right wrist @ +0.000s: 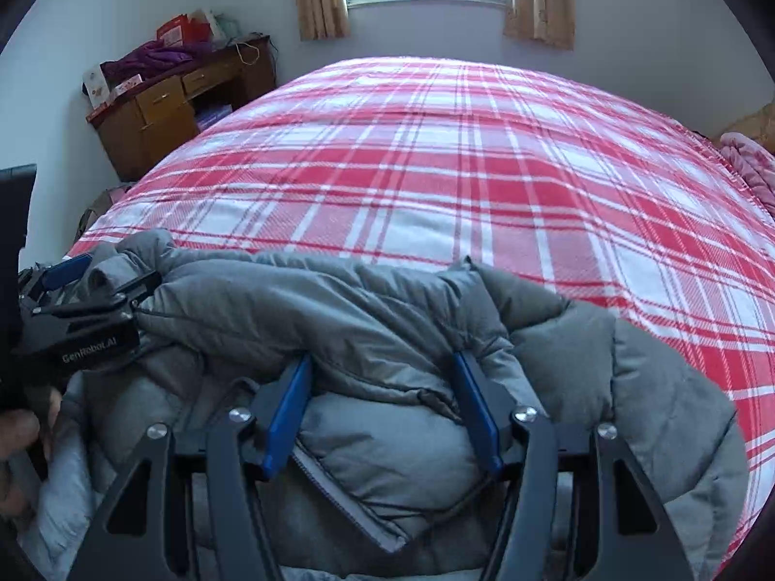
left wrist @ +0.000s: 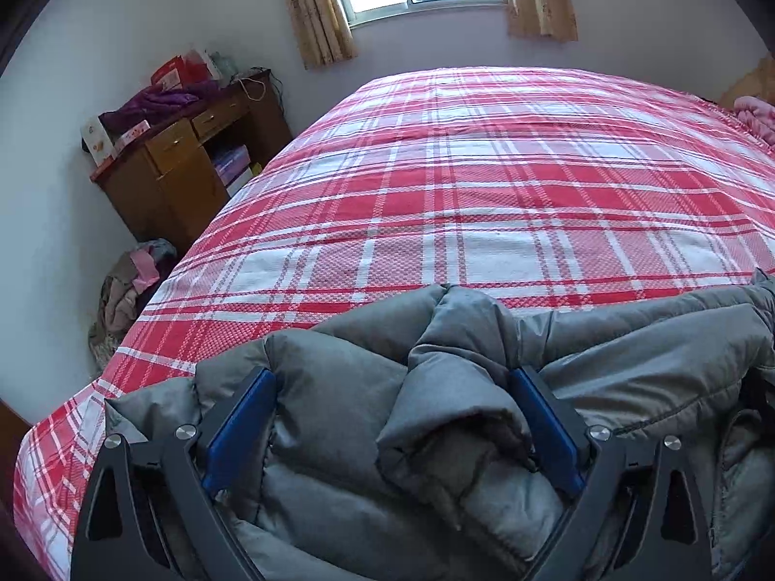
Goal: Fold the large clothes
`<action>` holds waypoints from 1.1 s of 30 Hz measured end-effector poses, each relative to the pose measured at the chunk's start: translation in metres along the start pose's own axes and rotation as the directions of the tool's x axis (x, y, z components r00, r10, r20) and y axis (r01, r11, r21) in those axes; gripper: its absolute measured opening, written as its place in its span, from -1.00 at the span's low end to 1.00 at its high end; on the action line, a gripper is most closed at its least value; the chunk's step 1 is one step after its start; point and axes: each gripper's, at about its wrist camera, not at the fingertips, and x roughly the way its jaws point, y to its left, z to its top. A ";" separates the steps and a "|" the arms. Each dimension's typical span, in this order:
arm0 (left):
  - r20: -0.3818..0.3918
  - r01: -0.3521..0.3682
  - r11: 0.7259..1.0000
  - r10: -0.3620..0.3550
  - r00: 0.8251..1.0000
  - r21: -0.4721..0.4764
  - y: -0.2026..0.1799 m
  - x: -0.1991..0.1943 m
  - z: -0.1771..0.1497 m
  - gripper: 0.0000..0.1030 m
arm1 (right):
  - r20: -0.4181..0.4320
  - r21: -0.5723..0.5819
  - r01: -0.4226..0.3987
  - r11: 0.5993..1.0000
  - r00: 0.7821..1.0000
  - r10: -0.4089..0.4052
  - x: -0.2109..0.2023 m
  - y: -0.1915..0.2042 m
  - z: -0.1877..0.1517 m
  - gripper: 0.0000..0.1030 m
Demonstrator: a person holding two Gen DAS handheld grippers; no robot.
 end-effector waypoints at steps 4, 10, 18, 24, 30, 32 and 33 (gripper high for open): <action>-0.019 0.001 1.000 -0.001 1.000 -0.009 0.001 0.006 0.001 0.97 | -0.010 -0.022 0.031 0.999 0.999 -0.032 0.004 0.006 -0.001 0.22; -0.034 -0.006 1.000 0.006 0.999 -0.010 0.000 0.010 0.001 0.98 | -0.023 -0.030 0.039 0.999 0.999 -0.040 0.007 0.006 -0.001 0.22; -0.033 -0.015 1.000 0.014 0.999 -0.004 -0.001 0.011 0.000 0.98 | -0.023 -0.033 0.044 0.998 0.999 -0.045 0.009 0.006 -0.001 0.22; -0.032 -0.020 1.000 0.020 0.999 0.000 -0.001 0.011 0.000 0.98 | -0.026 -0.032 0.039 0.999 0.999 -0.040 0.010 0.005 0.000 0.22; -0.033 -0.018 1.000 0.018 0.999 -0.004 -0.003 0.012 0.000 0.98 | -0.027 -0.031 0.036 0.999 0.999 -0.037 0.011 0.006 0.000 0.23; -0.036 -0.019 1.000 0.019 0.999 -0.001 -0.004 0.013 0.001 0.98 | -0.028 -0.024 0.029 0.999 0.999 -0.030 0.011 0.004 0.000 0.23; -0.037 -0.021 1.000 0.021 0.999 0.004 -0.004 0.012 0.000 0.99 | -0.030 -0.024 0.029 0.999 0.999 -0.030 0.012 0.004 0.000 0.23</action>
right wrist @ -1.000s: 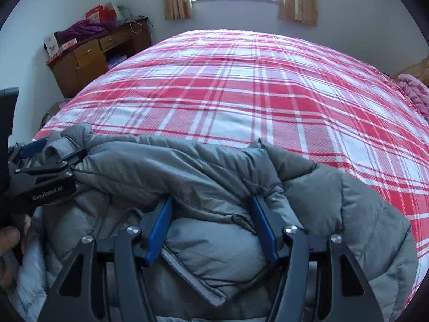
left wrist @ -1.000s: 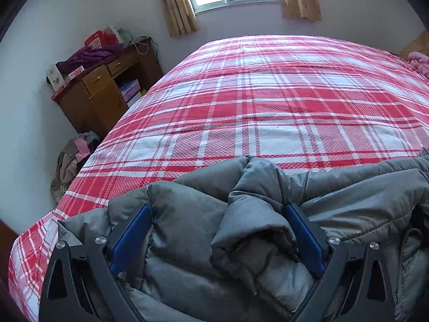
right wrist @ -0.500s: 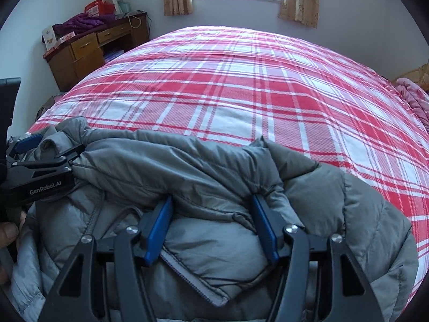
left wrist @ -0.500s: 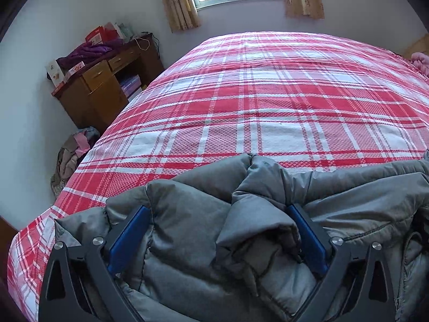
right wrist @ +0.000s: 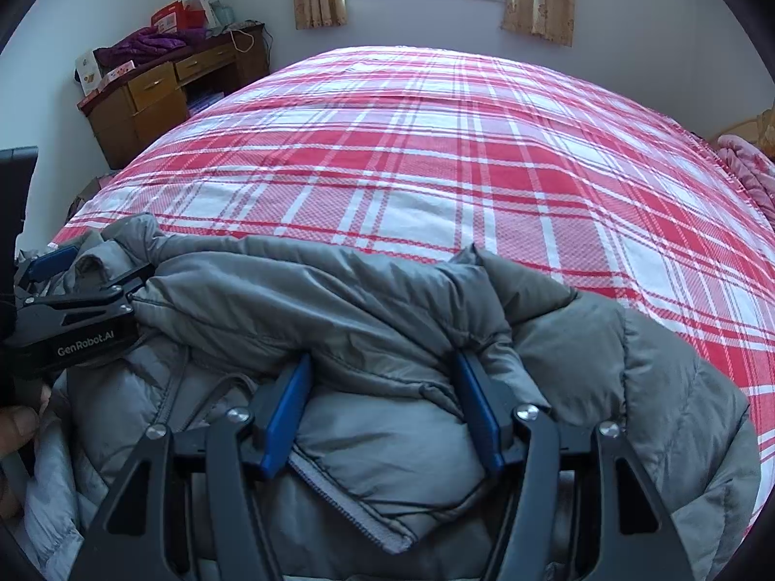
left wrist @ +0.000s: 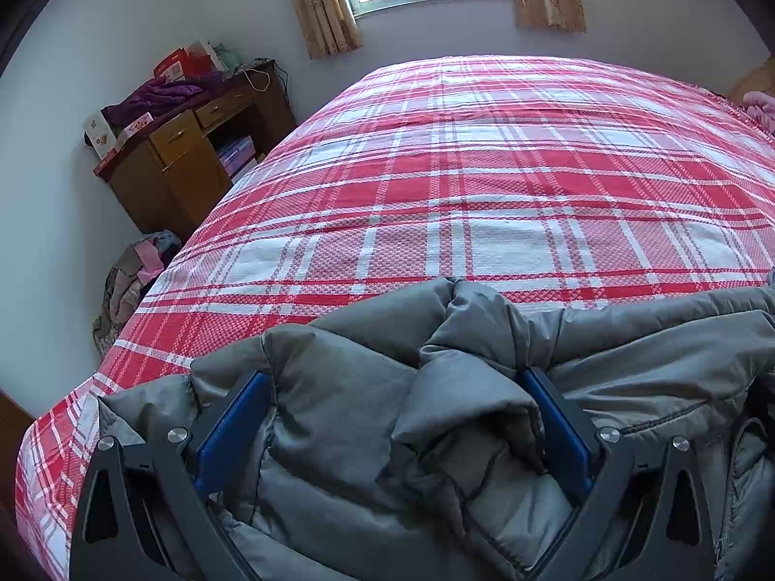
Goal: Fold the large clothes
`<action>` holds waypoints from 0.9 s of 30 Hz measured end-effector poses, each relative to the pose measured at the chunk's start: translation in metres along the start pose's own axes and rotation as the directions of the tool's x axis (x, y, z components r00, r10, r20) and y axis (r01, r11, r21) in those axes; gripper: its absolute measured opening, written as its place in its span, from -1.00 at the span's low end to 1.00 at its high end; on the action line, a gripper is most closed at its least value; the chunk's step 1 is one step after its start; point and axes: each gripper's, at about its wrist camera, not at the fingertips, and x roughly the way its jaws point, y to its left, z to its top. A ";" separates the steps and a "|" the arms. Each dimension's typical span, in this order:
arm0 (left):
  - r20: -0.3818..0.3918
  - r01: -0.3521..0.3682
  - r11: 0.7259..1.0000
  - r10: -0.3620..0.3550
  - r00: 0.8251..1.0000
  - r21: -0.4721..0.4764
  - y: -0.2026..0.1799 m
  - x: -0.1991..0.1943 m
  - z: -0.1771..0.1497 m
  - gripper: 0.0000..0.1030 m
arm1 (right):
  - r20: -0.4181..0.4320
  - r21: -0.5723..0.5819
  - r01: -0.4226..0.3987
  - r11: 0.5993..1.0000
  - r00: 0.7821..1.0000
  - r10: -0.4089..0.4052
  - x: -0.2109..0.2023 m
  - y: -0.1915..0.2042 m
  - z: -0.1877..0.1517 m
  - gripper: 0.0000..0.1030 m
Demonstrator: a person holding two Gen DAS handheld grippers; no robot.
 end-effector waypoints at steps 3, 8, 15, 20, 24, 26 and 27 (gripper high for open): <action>-0.025 0.004 0.999 -0.003 1.000 0.046 0.004 -0.011 0.011 0.98 | -0.014 -0.024 0.024 0.999 1.000 -0.025 0.000 0.005 0.002 0.23; 0.076 0.090 0.996 -0.092 0.993 0.020 0.048 -0.094 0.014 0.98 | 0.009 -0.025 0.029 0.999 1.000 -0.029 -0.047 -0.010 0.001 0.43; 0.019 0.081 0.989 -0.084 0.996 0.120 0.083 -0.157 -0.090 0.98 | -0.025 0.029 0.075 0.997 0.997 -0.074 -0.127 -0.049 -0.077 0.50; -0.068 0.069 0.988 -0.061 0.996 0.137 0.107 -0.170 -0.178 0.98 | -0.064 0.093 0.074 0.993 0.996 -0.068 -0.167 -0.061 -0.149 0.50; -0.095 0.072 0.993 -0.062 0.994 0.095 0.131 -0.189 -0.232 0.98 | -0.104 0.147 0.056 0.988 0.994 -0.041 -0.190 -0.065 -0.198 0.50; -0.094 0.066 0.995 -0.059 0.994 0.072 0.142 -0.203 -0.252 0.98 | -0.109 0.155 0.066 0.986 0.993 -0.049 -0.204 -0.065 -0.222 0.50; -0.087 0.056 0.996 -0.050 0.995 0.065 0.146 -0.211 -0.260 0.98 | -0.110 0.161 0.068 0.985 0.993 -0.051 -0.211 -0.065 -0.232 0.50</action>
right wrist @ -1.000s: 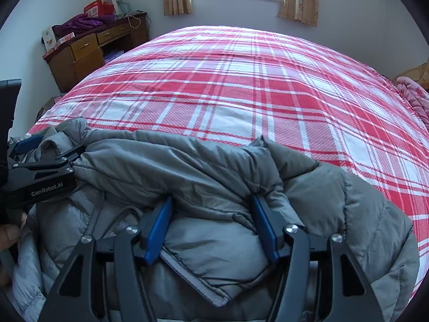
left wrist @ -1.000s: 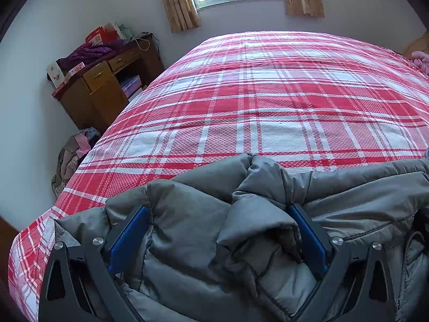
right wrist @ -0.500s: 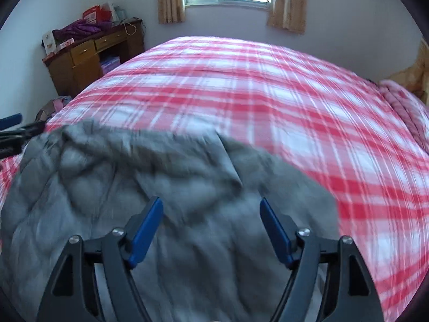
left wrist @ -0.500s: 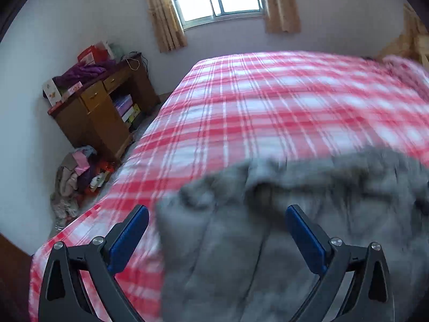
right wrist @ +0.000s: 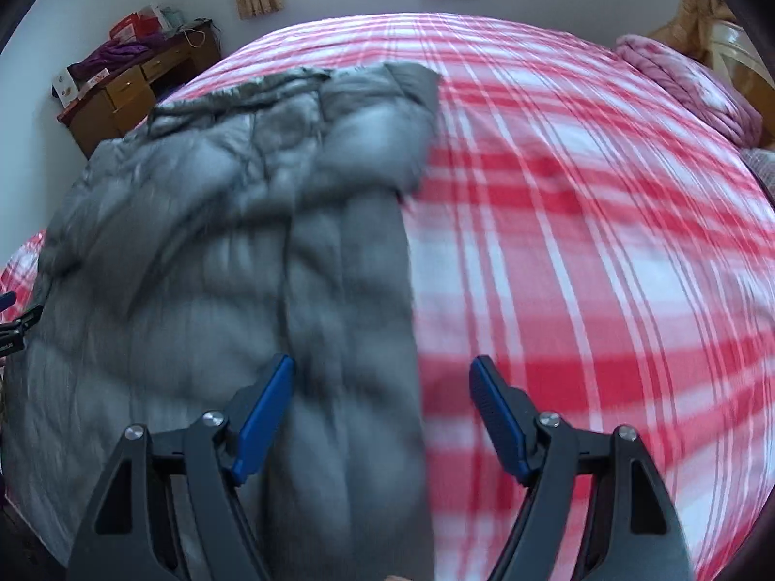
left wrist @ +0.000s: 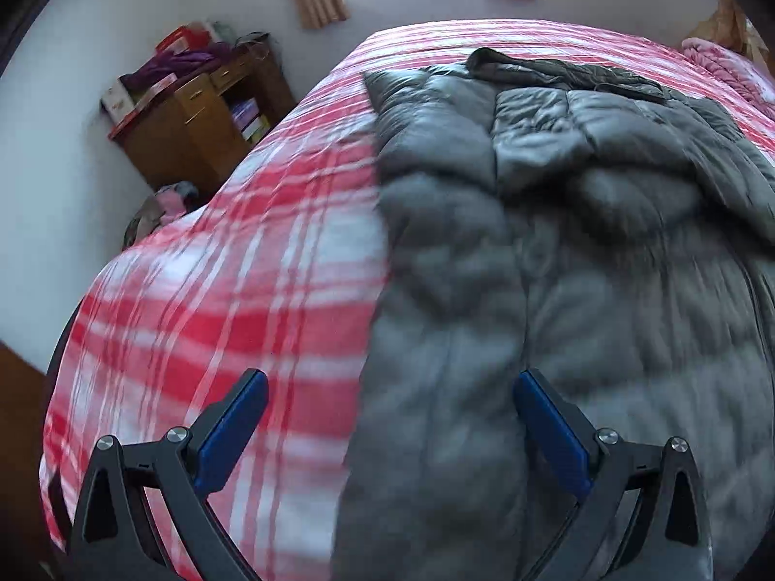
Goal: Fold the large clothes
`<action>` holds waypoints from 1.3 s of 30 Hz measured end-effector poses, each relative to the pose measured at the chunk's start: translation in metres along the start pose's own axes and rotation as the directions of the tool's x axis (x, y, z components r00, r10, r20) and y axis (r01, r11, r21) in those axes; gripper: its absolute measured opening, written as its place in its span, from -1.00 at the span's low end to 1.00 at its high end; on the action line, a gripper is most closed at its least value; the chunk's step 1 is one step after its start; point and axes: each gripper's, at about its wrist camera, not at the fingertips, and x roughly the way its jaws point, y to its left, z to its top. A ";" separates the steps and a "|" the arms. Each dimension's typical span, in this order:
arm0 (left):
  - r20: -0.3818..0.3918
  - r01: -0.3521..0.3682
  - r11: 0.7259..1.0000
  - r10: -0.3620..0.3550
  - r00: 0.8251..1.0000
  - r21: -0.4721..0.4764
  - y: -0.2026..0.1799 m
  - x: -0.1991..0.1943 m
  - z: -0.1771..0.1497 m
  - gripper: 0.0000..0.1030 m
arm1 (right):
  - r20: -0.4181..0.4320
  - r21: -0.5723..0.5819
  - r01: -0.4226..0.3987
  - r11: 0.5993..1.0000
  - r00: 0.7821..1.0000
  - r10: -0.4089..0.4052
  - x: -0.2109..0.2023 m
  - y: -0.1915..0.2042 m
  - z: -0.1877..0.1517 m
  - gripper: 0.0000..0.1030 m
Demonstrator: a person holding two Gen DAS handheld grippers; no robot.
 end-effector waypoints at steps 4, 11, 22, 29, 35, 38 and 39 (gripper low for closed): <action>0.017 0.013 0.999 -0.012 1.000 -0.032 0.010 -0.024 -0.028 0.98 | 0.030 0.022 0.005 1.000 1.000 -0.006 -0.026 -0.002 -0.035 0.50; 0.011 0.037 0.996 -0.037 0.999 -0.080 0.024 -0.049 -0.077 0.98 | 0.022 0.046 -0.006 0.999 1.000 0.005 -0.054 0.006 -0.083 0.50; -0.017 0.152 0.980 -0.155 0.988 -0.131 0.031 -0.056 -0.122 0.93 | 0.041 0.066 -0.034 0.997 0.999 0.031 -0.083 0.014 -0.148 0.39; 0.029 0.302 0.947 -0.300 0.953 -0.115 0.026 -0.076 -0.123 -0.82 | 0.055 0.083 -0.157 0.984 0.987 0.152 -0.089 0.022 -0.157 -0.73; 0.210 0.396 0.913 -0.370 0.905 -0.101 0.052 -0.152 -0.110 -0.92 | 0.174 0.088 -0.210 0.974 0.966 0.193 -0.131 0.024 -0.152 -0.82; 0.332 0.465 0.882 -0.416 0.847 -0.081 0.077 -0.209 -0.101 -0.92 | 0.271 0.079 -0.261 0.962 0.934 0.231 -0.178 0.023 -0.145 -0.83; 0.377 0.482 0.873 -0.423 0.824 -0.074 0.087 -0.230 -0.097 -0.92 | 0.304 0.067 -0.266 0.962 0.923 0.234 -0.194 0.024 -0.142 -0.83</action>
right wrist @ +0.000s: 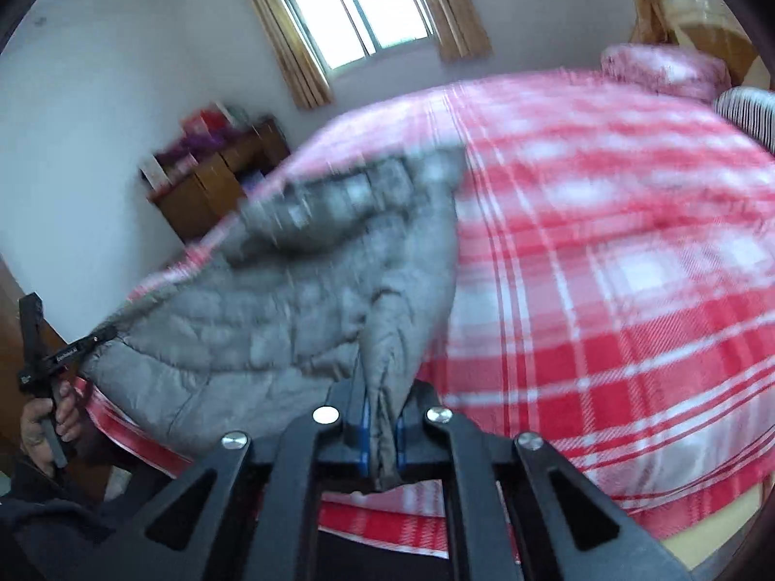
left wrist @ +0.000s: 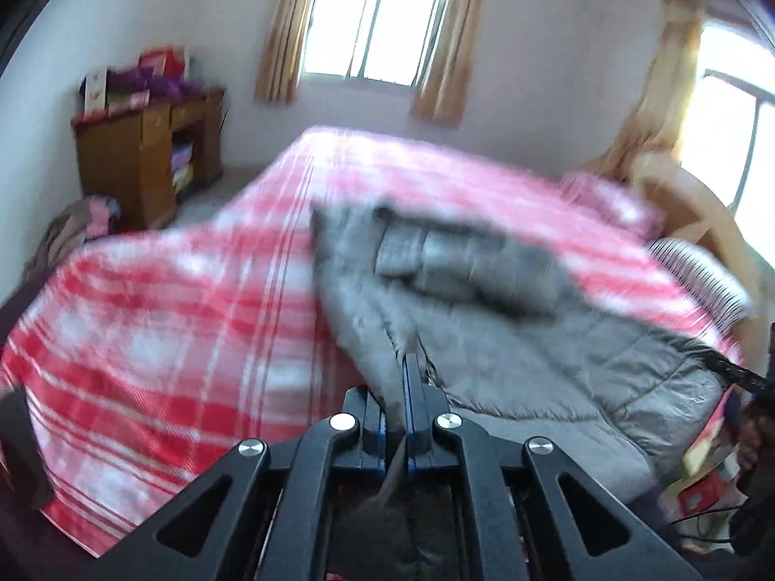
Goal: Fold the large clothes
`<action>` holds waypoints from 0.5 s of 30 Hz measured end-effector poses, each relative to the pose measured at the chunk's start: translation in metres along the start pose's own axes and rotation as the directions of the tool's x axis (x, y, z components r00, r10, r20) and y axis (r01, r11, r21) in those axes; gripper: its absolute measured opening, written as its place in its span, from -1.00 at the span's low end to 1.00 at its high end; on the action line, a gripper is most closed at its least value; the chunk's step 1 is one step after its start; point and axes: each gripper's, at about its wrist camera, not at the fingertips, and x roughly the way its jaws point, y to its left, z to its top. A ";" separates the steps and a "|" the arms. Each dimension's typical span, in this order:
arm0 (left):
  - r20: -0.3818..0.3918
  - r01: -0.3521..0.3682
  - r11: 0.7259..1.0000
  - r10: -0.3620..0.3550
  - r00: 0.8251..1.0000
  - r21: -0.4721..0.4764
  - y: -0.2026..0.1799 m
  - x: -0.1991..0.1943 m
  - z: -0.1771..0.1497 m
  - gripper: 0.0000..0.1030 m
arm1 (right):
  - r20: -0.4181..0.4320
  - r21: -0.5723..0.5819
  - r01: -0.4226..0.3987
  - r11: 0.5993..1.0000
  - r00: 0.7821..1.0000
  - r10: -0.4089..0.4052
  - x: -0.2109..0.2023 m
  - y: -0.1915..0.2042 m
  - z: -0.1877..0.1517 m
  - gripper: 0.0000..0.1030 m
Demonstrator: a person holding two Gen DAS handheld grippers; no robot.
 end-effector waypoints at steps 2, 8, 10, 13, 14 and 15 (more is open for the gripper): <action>0.062 0.018 1.000 -0.018 0.998 0.006 -0.003 -0.024 0.019 -0.92 | 0.089 -0.027 -0.017 0.999 0.996 0.019 -0.036 0.012 0.017 -0.83; 0.102 -0.013 0.997 0.005 0.995 0.079 0.002 0.015 0.078 -0.92 | 0.263 -0.091 -0.029 0.995 0.963 0.052 -0.071 0.030 0.084 -0.83; 0.066 -0.042 0.995 0.037 0.997 0.087 0.010 0.056 0.092 -0.92 | 0.270 -0.085 -0.002 0.996 0.963 0.024 -0.044 0.033 0.109 -0.83; 0.007 -0.107 0.988 0.107 0.994 0.108 0.023 0.139 0.108 -0.92 | 0.265 -0.061 0.067 0.996 0.963 -0.049 0.014 0.031 0.138 -0.84; -0.016 -0.118 0.986 0.120 0.993 0.114 0.027 0.163 0.108 -0.91 | 0.250 -0.036 0.075 0.996 0.966 -0.064 0.036 0.028 0.147 -0.84; -0.027 -0.128 0.986 0.132 0.991 0.110 0.030 0.177 0.107 -0.91 | 0.237 -0.026 0.099 0.995 0.967 -0.090 0.057 0.026 0.154 -0.83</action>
